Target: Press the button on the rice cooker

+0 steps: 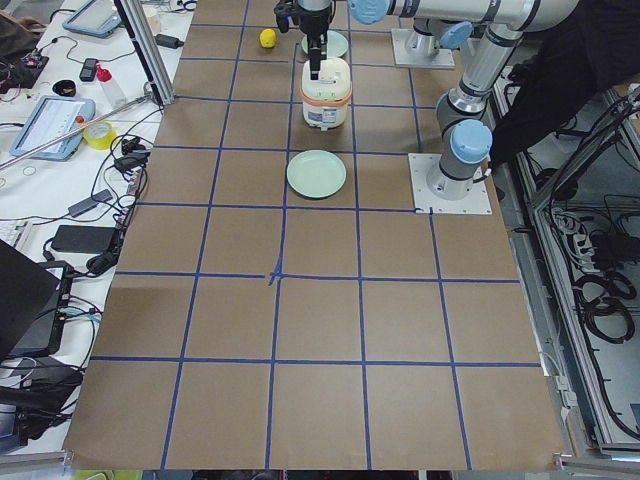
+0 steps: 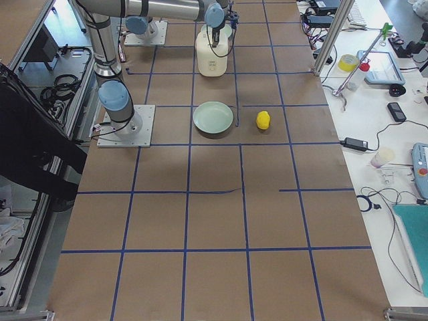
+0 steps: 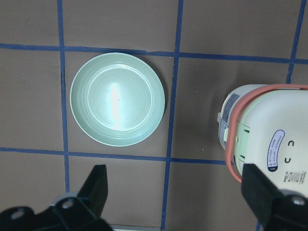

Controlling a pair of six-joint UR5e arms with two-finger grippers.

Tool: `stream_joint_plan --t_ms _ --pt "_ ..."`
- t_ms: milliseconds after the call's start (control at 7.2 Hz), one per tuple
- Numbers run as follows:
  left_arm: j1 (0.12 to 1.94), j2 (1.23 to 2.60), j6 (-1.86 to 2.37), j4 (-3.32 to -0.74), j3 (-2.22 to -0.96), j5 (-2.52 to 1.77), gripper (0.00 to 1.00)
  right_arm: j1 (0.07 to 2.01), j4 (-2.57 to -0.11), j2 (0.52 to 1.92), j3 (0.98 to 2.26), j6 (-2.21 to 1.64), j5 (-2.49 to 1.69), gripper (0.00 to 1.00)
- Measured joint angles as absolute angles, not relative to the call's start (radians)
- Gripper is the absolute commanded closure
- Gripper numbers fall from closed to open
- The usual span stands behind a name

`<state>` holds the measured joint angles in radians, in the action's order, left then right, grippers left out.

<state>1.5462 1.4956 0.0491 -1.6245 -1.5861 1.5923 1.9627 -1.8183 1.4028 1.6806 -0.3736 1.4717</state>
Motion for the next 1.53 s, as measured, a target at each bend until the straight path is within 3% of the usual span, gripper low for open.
stream_joint_plan --t_ms 556,972,1528 --pt "1.546 1.496 0.05 -1.625 -1.586 1.592 0.0 1.914 -1.653 1.466 1.532 -0.351 1.542 0.0" --pt "1.546 1.496 0.05 -1.624 -1.586 1.592 0.0 1.747 -1.592 1.489 1.428 -0.195 1.563 0.0" --pt "1.546 1.496 0.049 -1.625 -1.586 1.592 0.0 1.603 -1.526 1.523 1.384 -0.04 1.56 0.0"
